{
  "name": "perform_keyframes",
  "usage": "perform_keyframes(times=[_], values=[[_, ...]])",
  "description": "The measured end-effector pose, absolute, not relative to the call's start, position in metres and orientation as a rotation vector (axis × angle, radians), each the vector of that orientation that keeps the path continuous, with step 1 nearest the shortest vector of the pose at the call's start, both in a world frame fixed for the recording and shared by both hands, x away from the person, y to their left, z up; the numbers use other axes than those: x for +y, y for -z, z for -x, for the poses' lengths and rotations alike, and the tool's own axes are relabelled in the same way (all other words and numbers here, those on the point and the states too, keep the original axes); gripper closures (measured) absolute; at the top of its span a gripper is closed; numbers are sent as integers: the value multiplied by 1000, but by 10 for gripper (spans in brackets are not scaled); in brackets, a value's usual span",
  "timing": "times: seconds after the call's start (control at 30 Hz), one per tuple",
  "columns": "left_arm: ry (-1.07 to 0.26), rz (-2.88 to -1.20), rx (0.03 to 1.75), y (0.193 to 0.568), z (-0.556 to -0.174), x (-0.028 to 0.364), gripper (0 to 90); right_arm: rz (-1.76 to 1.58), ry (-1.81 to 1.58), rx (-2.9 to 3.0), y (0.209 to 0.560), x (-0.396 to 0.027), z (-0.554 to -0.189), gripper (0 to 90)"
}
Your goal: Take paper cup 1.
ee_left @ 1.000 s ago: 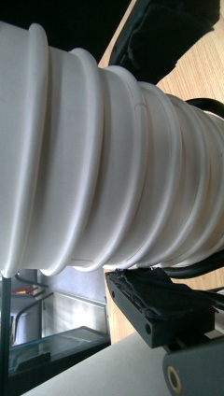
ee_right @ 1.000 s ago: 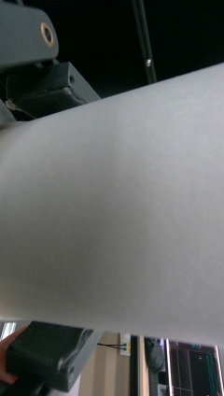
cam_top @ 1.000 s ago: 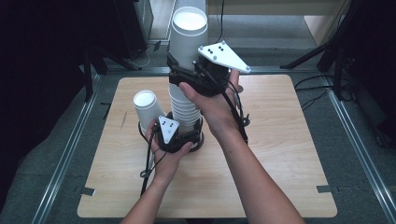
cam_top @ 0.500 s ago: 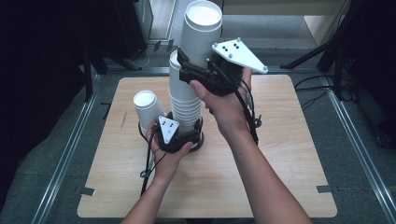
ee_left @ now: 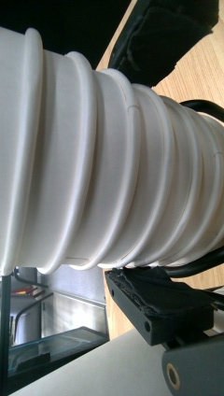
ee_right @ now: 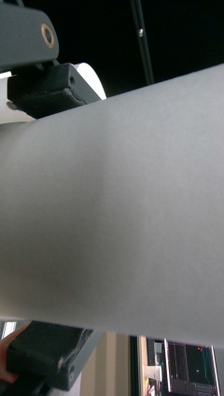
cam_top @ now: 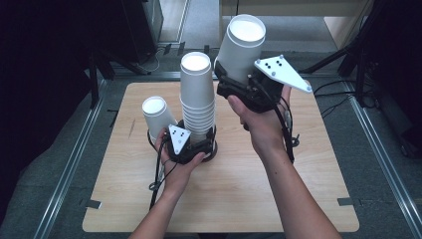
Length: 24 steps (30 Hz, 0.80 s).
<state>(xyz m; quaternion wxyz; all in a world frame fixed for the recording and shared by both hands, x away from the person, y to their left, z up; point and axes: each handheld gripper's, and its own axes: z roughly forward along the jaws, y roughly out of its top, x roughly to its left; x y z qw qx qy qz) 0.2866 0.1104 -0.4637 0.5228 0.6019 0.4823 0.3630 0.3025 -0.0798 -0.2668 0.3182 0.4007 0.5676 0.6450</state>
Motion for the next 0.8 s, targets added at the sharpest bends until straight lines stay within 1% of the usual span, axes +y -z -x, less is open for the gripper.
perform_keyframes(times=[0.37, 0.6, 0.67, 0.7, 0.73, 0.77, 0.8], values=[[-864, -1444, 1159, 467, -279, 115, 74, -1068, -1663, 1498, 285, -98, -297, 132], [-849, -1447, 1163, 467, -271, 119, 72, -1104, -1652, 1498, 304, -109, -294, 132], [-838, -1448, 1169, 468, -267, 121, 71, -1112, -1640, 1503, 314, -111, -292, 132], [-838, -1448, 1169, 468, -267, 121, 68, -1112, -1640, 1503, 314, -111, -292, 132], [-826, -1449, 1181, 470, -264, 124, 40, -1106, -1619, 1513, 323, -112, -291, 133], [-826, -1449, 1181, 470, -264, 124, 27, -1106, -1619, 1513, 323, -112, -291, 133], [-818, -1453, 1184, 471, -263, 125, 27, -1104, -1613, 1520, 327, -112, -290, 132]])
